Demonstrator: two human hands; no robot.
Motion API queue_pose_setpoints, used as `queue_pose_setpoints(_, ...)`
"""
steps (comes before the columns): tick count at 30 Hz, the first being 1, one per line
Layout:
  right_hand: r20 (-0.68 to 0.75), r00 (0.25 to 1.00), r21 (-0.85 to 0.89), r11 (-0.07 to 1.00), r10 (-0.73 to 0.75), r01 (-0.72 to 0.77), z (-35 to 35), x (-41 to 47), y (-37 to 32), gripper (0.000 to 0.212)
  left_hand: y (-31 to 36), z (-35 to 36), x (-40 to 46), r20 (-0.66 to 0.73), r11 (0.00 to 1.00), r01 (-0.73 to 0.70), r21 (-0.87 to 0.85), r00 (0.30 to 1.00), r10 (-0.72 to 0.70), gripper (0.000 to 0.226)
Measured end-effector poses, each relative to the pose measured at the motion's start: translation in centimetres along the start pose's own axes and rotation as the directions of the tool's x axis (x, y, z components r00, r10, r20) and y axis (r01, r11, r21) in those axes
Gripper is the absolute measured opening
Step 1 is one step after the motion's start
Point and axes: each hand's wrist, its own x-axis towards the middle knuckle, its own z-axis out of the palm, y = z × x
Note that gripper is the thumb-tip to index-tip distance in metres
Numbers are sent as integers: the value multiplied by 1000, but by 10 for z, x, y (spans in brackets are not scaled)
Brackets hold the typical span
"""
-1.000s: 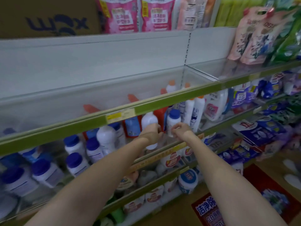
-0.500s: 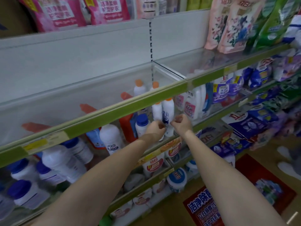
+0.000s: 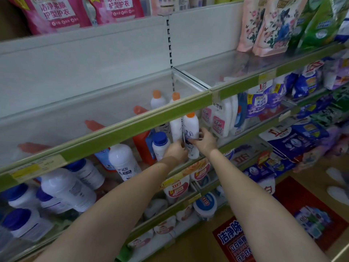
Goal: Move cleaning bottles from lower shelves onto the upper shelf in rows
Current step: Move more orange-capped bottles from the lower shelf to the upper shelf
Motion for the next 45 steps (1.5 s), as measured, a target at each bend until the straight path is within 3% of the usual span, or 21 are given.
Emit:
queue_pose_setpoints(6,-47,999,52,999,4,-2,2,-18,4,45,-11,-1,-16,18,999,-1,-40,1000,2,27)
queue_pose_setpoints(11,-69,997,117,993,43,-35,1,-40,4,60,-18,-5,-33,19,996,-2,-93,1000,4,31)
queue_pose_setpoints(15,-73,997,39,999,18,-15,0,-67,0,51,-27,-9,-52,29,993,-23,-117,999,27,32)
queue_pose_setpoints(21,73,996,-55,997,53,-49,24,-128,-8,47,-62,-16,-105,103,975,-20,-221,994,44,32)
queue_pose_setpoints(24,152,987,-39,998,52,-46,48,-163,-15,43,-99,-24,-134,134,950,0,-313,990,44,53)
queue_pose_setpoints(28,268,963,7,999,39,-42,85,-214,-34,37,-158,-40,-176,211,803,106,-586,977,25,67)
queue_pose_setpoints(35,384,923,66,997,4,-32,159,-300,-55,50,-237,-84,-269,248,749,108,-654,966,77,65)
queue_pose_setpoints(39,408,912,98,991,41,-89,195,-338,-62,40,-273,-94,-321,265,714,141,-686,962,64,62)
queue_pose_setpoints(45,420,899,58,985,121,-160,239,-367,-73,39,-312,-112,-369,295,668,218,-711,956,2,41)
